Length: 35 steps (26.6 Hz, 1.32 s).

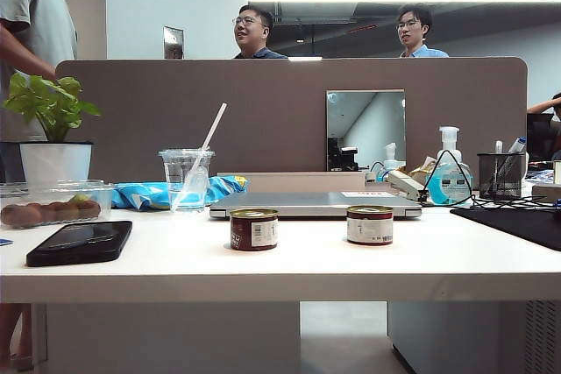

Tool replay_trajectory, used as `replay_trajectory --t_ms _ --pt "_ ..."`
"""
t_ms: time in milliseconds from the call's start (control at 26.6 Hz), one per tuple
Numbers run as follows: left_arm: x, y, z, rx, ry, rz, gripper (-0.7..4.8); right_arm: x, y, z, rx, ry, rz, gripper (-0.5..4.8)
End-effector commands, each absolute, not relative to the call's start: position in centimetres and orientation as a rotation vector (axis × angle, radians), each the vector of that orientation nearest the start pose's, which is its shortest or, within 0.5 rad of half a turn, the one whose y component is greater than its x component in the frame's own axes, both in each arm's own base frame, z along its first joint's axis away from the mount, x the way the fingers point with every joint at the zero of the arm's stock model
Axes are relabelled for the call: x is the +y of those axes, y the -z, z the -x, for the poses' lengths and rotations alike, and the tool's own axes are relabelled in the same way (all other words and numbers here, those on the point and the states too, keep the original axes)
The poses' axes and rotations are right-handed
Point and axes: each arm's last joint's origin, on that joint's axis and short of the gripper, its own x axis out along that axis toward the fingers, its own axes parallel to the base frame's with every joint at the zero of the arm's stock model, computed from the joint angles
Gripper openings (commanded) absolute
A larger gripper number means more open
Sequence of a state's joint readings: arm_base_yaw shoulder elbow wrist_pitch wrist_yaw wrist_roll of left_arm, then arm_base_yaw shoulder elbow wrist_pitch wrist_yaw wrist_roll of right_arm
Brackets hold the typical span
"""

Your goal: Stack a can of tomatoes on the right onto the can of tomatoes on the left.

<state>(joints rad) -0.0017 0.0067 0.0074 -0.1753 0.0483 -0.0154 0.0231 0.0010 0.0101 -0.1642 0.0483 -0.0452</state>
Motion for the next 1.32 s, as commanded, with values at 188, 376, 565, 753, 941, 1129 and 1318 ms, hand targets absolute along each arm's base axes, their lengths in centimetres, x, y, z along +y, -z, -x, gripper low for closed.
replay_trajectory --t_ms 188,376,565,753,941,1129,1318 --pt "-0.1 -14.9 -9.6 0.179 0.047 0.015 -0.02 0.1 -15.4 -9.6 0.139 0.019 0.050 -0.04" --pt "-0.1 -14.9 -9.6 0.179 0.047 0.015 -0.02 0.1 -15.4 -9.6 0.139 0.020 0.050 -0.05" --pt "-0.1 -14.9 -9.6 0.179 0.047 0.015 -0.02 0.1 -15.4 -9.6 0.139 0.021 0.050 -0.05" --pt "-0.1 -14.9 -9.6 0.179 0.047 0.015 -0.02 0.1 -15.3 -9.6 0.147 0.027 0.050 -0.05" --pt "-0.1 -14.9 -9.6 0.177 0.045 0.015 -0.02 0.1 -15.0 -9.5 0.176 0.026 0.051 -0.05" --pt "-0.5 -17.7 -9.1 0.099 0.150 0.081 -0.02 0.1 -16.9 -9.3 0.099 0.029 0.012 -0.05" --pt "-0.9 -23.3 -7.2 -0.034 0.307 0.164 -0.02 0.1 -20.7 -8.4 -0.019 0.024 -0.212 -0.05"
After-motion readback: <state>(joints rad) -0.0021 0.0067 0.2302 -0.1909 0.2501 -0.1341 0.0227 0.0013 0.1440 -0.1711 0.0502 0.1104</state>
